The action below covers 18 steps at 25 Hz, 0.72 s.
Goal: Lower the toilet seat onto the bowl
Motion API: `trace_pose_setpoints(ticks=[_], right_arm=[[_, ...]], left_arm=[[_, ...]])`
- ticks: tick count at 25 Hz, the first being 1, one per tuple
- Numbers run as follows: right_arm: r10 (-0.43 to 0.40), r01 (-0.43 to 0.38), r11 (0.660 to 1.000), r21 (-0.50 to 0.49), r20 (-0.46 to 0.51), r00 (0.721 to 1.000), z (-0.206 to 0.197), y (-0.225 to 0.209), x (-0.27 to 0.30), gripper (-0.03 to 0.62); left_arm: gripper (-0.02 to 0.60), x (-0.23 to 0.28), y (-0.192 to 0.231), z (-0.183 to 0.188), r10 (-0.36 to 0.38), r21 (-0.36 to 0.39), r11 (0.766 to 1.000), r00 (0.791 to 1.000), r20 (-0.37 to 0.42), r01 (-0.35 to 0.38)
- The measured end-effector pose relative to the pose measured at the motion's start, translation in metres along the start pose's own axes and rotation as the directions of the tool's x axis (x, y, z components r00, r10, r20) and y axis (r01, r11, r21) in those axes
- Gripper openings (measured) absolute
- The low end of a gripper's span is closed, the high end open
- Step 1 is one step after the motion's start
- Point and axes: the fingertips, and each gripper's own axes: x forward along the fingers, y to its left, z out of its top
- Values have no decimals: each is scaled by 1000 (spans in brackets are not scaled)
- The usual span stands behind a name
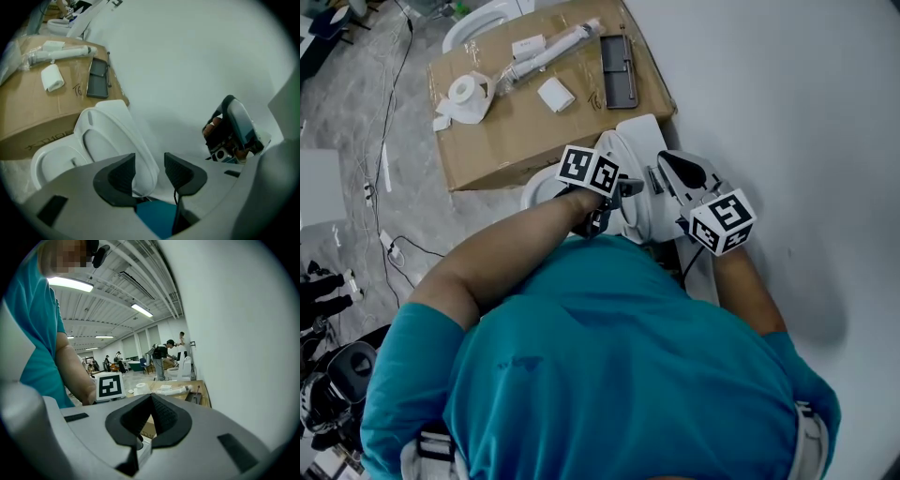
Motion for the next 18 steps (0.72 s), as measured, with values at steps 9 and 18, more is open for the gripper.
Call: trace_pose_setpoints(ticks=[9, 18], right_arm=[[-21, 21, 1000, 2, -15, 1000, -16, -12, -10, -11], [-7, 7, 1000, 4, -48, 999, -32, -23, 6, -11]], left_arm=[[235, 33, 17, -9, 38, -74, 996, 999, -37, -41], [225, 39, 27, -4, 30, -90, 995, 1000, -3, -30]])
